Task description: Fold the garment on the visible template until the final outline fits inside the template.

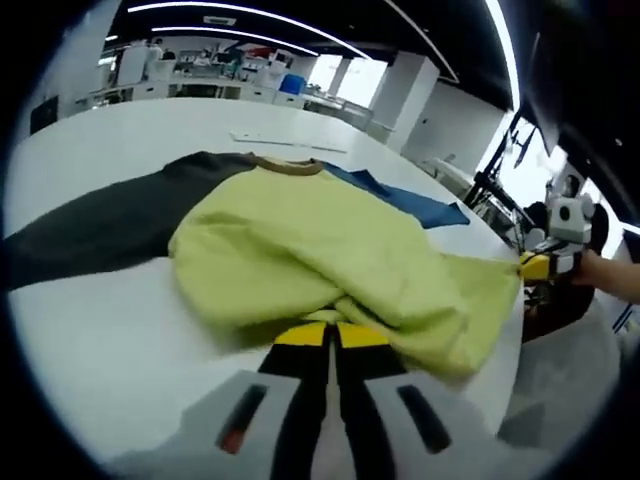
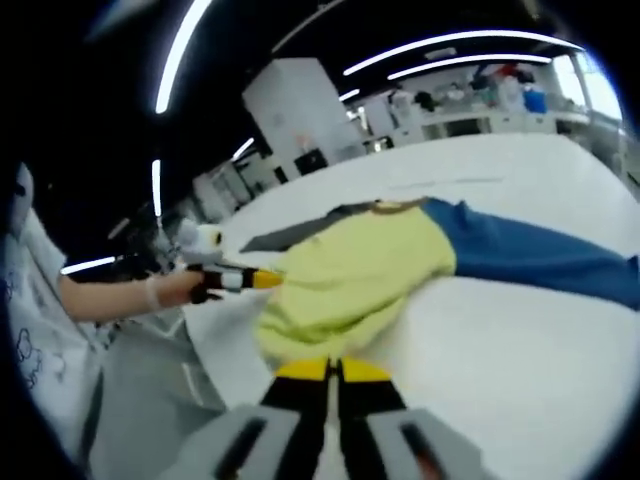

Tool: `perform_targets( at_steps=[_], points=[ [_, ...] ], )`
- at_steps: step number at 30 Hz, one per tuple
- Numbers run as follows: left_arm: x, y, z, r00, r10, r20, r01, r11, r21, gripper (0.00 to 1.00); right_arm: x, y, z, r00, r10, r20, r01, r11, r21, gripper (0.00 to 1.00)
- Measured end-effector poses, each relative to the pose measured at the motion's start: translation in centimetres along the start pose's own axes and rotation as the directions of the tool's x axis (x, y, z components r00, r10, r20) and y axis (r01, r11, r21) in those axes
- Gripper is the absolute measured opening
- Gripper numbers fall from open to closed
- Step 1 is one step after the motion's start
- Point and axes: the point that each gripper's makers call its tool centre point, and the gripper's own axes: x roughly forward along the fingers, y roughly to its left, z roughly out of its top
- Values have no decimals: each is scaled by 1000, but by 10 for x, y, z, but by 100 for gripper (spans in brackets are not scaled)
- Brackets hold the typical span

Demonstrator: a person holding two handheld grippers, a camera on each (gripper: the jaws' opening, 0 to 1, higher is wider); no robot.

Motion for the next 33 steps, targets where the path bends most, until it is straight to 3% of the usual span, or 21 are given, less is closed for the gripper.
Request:
perform_targets(
  at_steps=[10, 23, 33],
  points=[
    [-33, 2, 6, 1000, -3, 31, 4, 999, -52, 0, -13, -8, -1, 999, -34, 13, 34, 999, 10, 0],
    [-72, 6, -2, 999, 21, 47, -17, 996, -90, 0, -31, -21, -8, 996, -87, 31, 86, 996, 38, 0],
    [-89, 15, -12, 997, 60, 54, -53, 991, -120, 0, -32, -32, -21, 992, -123, 28, 120, 990, 71, 0]
  ],
)
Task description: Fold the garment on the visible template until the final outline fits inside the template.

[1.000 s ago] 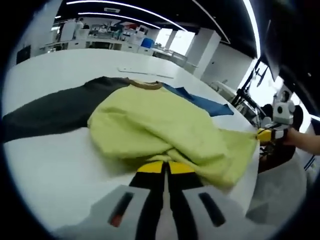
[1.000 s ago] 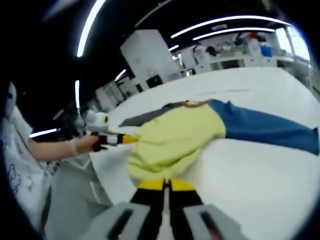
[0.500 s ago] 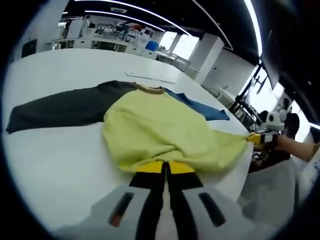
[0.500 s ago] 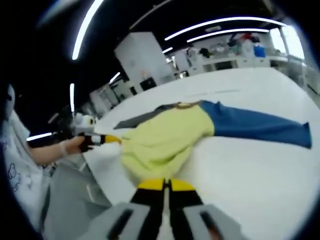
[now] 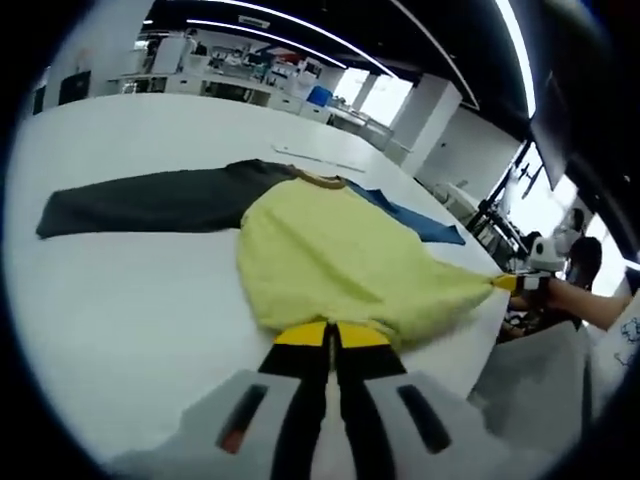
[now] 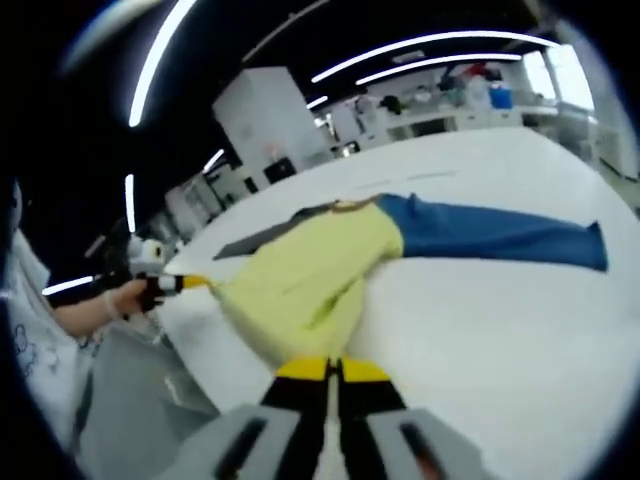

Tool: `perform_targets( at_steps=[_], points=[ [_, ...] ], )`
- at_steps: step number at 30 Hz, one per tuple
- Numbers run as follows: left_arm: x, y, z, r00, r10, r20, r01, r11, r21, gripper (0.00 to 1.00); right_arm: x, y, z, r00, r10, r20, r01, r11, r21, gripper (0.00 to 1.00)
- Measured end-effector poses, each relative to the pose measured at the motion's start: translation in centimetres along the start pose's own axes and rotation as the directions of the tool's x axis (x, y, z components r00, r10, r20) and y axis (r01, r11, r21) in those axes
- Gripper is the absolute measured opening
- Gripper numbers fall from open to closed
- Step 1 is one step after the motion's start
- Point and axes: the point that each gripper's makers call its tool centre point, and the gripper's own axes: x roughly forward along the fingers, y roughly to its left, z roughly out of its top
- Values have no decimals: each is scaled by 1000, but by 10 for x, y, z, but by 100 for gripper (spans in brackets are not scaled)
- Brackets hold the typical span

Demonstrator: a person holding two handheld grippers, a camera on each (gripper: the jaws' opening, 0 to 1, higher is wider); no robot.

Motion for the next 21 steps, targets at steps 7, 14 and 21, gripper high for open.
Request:
perform_targets(
  at_steps=[7, 14, 21],
  points=[
    [-6, 0, 22, 999, -5, 34, 5, 1000, 20, 0, 2, -8, -3, 1000, -8, -6, 8, 1000, 11, 0],
    [24, -2, 52, 999, -17, 45, 14, 997, 70, 0, 5, -15, -9, 1000, -24, -13, 24, 999, 26, 0],
    [67, 9, 59, 1000, -1, -1, 1, 997, 72, 0, 8, -21, -19, 999, -39, -25, 40, 998, 57, 0]
  ],
)
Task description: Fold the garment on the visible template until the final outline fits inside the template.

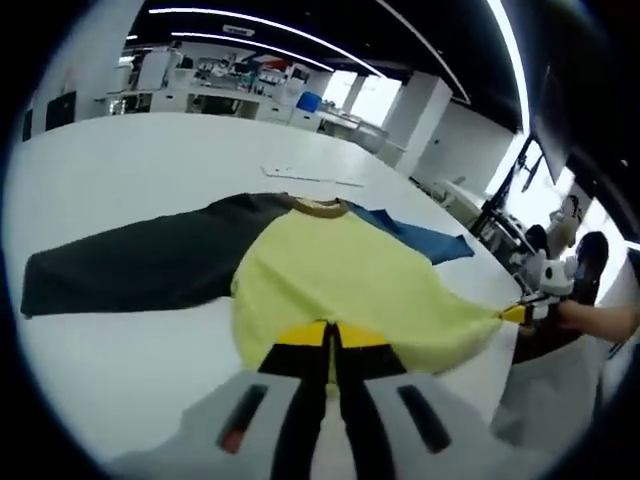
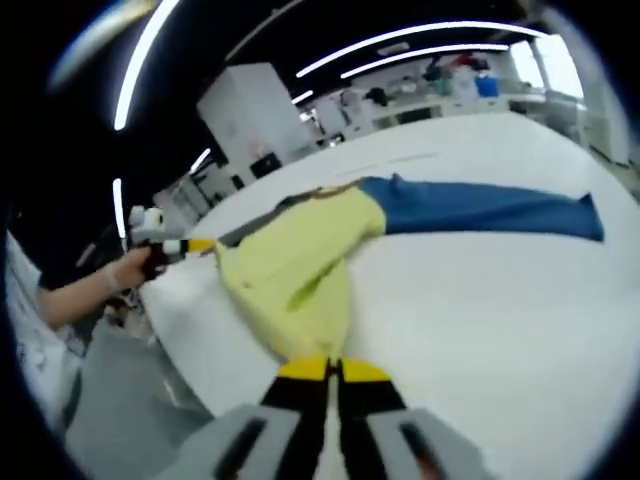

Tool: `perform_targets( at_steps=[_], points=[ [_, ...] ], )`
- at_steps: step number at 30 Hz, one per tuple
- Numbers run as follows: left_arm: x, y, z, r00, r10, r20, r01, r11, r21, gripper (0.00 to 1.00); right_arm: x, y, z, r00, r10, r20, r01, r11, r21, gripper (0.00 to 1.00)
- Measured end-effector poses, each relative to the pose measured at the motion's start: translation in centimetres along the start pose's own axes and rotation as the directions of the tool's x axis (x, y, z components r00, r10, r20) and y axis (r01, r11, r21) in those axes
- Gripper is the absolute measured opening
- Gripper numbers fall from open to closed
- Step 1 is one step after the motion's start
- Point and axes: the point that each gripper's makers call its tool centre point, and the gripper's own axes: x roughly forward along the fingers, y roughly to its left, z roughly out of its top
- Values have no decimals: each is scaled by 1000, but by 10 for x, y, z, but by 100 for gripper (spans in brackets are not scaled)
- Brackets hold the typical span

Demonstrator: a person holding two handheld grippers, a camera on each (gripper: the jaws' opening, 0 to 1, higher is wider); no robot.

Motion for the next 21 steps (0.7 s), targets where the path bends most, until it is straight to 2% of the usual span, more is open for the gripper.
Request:
perform_targets(
  at_steps=[5, 7, 10, 15, 18, 21],
  points=[
    [21, 18, -8, 998, 46, -49, -46, 999, 13, 0, 3, -2, -3, 1000, -7, 4, 7, 1000, 16, 0],
    [23, 18, -12, 997, 56, -60, -56, 998, 3, 0, 5, -3, -5, 1000, -8, 6, 8, 1000, 26, 0],
    [23, 16, -13, 997, 50, -57, -51, 998, -26, 0, 5, -3, -7, 1000, -7, 5, 6, 999, 36, 0],
    [18, 15, -9, 999, 31, -40, -32, 999, -17, 0, 6, -3, -8, 1000, -6, 1, 6, 999, 41, 0],
    [8, 13, -7, 999, 29, -26, -30, 1000, -7, 0, 6, -1, -8, 1000, -4, -1, 4, 999, 40, 0],
    [4, 17, -6, 999, 31, -18, -32, 999, -8, 5, 6, -1, -9, 1000, -3, -3, 3, 999, 38, 0]
  ],
)
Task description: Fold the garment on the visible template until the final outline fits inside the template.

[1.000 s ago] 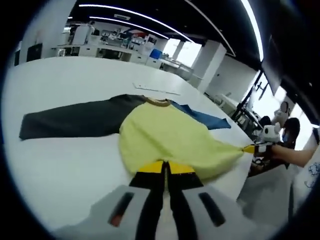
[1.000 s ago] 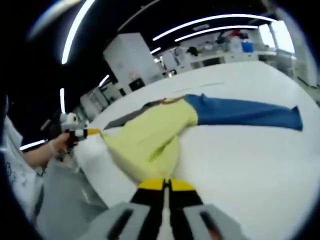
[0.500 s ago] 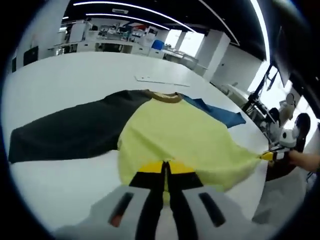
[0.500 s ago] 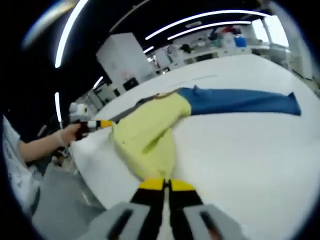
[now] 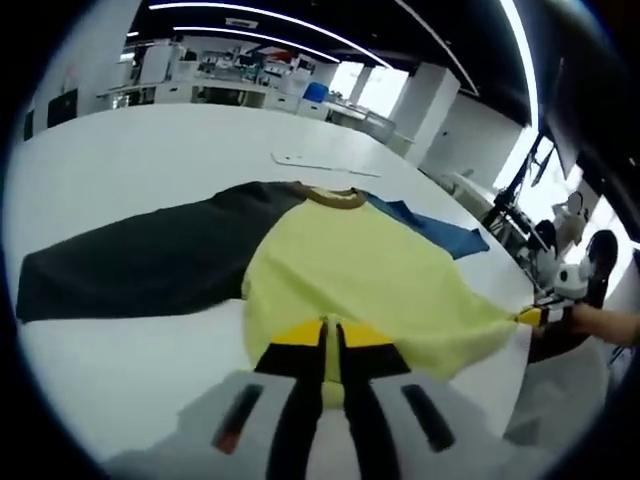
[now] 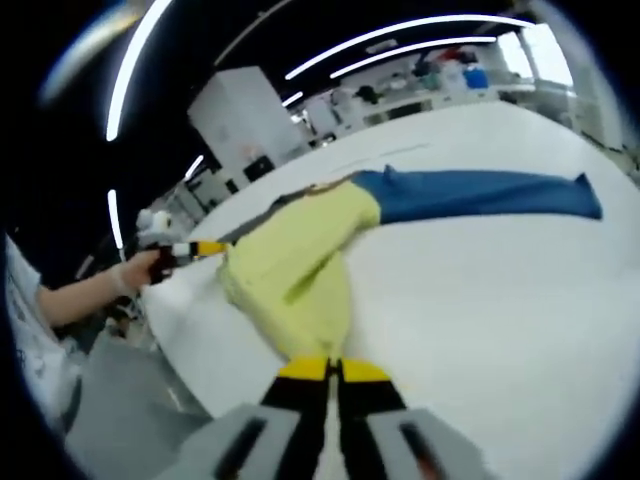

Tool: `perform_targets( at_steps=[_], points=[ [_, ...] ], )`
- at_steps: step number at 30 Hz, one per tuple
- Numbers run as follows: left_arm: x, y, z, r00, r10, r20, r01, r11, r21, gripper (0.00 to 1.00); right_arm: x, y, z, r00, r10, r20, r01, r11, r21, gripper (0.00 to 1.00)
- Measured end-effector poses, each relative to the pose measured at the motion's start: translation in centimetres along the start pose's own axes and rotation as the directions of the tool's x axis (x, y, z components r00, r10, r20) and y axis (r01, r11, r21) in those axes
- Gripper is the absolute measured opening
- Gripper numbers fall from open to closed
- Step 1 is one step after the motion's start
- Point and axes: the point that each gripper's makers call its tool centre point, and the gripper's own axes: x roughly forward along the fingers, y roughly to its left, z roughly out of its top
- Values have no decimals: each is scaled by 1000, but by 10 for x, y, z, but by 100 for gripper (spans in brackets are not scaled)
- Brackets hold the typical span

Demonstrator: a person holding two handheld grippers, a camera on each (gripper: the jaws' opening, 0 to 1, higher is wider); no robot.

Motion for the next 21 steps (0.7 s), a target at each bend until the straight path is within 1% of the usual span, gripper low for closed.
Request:
perform_targets(
  at_steps=[5, 8, 10, 11, 15, 20, 21],
  points=[
    [-7, 1, -2, 1000, -4, 6, 4, 1000, 13, 17, 0, 0, 0, 1000, 3, -3, -3, 1000, -1, 0],
    [-6, 4, -7, 1000, -19, -12, 19, 1000, 22, 26, 1, 0, -1, 1000, 4, -3, -4, 1000, -1, 0],
    [-5, 4, -13, 1000, -15, -28, 16, 999, 29, 34, 1, 1, -2, 1000, 3, -5, -3, 1000, 1, 0],
    [-5, 3, -15, 999, -11, -32, 12, 999, 34, 36, 1, 2, -3, 1000, 4, -7, -4, 1000, 1, 0],
    [-4, 1, -20, 999, -13, -37, 14, 999, 46, 30, 2, 2, -4, 1000, 6, -10, -6, 1000, 1, 0],
    [4, 3, -25, 999, -7, -50, 10, 999, 51, 28, 1, 1, -4, 1000, 7, -9, -7, 1000, 7, 0],
    [4, 1, -25, 999, -7, -51, 9, 999, 52, 27, 1, 1, -4, 1000, 6, -9, -6, 1000, 6, 0]
  ],
)
